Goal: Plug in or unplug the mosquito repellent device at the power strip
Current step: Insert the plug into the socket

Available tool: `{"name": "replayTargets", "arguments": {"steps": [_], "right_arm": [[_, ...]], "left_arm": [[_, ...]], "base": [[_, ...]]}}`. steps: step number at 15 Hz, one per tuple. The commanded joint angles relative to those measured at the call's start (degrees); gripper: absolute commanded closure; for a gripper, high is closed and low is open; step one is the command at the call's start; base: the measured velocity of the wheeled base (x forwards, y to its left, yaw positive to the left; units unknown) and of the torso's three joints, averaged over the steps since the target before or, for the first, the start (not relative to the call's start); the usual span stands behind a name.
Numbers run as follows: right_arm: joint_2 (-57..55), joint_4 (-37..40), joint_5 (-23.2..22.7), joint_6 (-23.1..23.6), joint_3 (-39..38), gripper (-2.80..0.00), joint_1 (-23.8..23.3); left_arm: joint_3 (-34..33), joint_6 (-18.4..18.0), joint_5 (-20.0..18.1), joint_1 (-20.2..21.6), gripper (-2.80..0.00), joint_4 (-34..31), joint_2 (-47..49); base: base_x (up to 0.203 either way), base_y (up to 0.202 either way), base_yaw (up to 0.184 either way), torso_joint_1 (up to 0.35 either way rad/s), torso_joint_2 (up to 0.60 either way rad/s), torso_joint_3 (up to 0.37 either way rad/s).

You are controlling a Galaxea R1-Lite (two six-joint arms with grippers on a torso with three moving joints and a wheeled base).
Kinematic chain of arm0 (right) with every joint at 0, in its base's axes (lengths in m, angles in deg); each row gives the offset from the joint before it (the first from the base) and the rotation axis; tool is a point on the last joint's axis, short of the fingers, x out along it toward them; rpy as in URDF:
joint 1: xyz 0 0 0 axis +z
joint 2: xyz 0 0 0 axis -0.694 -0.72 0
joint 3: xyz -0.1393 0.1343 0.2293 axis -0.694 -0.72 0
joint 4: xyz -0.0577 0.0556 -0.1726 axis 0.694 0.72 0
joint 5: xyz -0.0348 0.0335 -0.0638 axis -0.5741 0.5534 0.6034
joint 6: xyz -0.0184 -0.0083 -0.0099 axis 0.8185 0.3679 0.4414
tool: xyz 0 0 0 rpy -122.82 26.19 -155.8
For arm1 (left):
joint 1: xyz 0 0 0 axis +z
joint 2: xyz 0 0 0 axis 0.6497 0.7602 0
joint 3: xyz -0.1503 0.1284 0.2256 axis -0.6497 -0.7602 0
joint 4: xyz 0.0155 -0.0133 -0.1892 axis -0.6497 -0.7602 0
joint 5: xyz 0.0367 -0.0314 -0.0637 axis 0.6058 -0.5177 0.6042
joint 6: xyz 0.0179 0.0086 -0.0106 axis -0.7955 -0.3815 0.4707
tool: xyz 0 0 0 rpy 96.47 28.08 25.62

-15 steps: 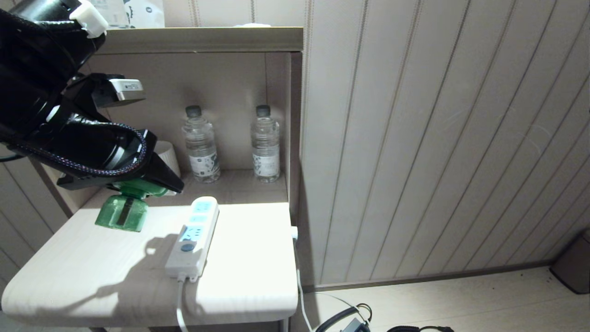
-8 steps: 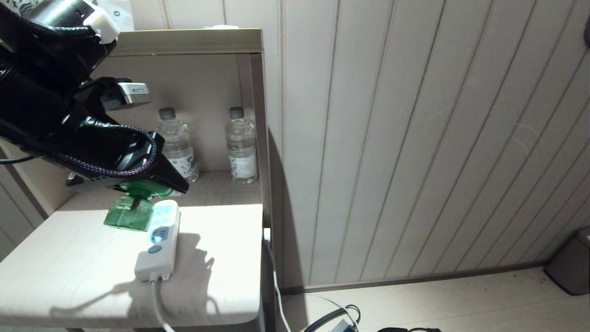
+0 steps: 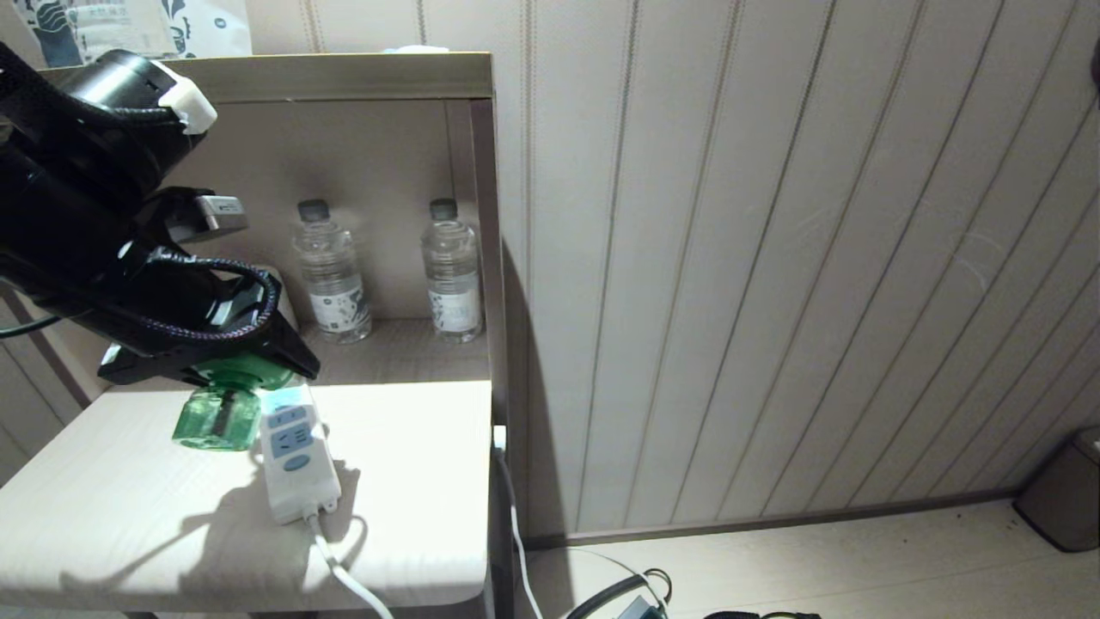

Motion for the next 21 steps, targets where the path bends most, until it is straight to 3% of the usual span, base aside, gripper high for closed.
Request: {"name": "replayTargets", "arguments": {"steps": [1,5,11,17,21], "right_arm": [[-0.08,0.02,0.00,0.07,-0.01,0.00,0.00],[-0.08,0.02,0.00,-0.11,-0.01,0.00,0.08],[-0.08,0.11,0.22,-0.60,-0.10,0.00,0.02],[-0.08,0.11,0.26,-0.72,-0.10,0.00,0.08],[-0.08,0.11,0.26,-0.72,-0.10,0.00,0.08]], "left_arm": [[-0.57,0.14,-0.09,0.24,0.00,-0.42,-0.40],[0.21,0.72,-0.17,0.15,0.00,-0.94,-0.47],[0.25,4.32,-0.14,0.15,0.00,-4.25,-1.04],[0.31,4.36,-0.08,0.15,0.00,-4.55,-2.77],[-0.42,4.36,-0.08,0.15,0.00,-4.55,-3.03]], "base": [[0.000,0.000,0.000,0.000,0.00,0.000],[0.000,0.000,0.000,0.000,0.00,0.000],[0.000,0.000,0.000,0.000,0.00,0.000],[0.000,0.000,0.000,0.010,-0.02,-0.015],[0.000,0.000,0.000,0.159,-0.39,-0.225]]}}
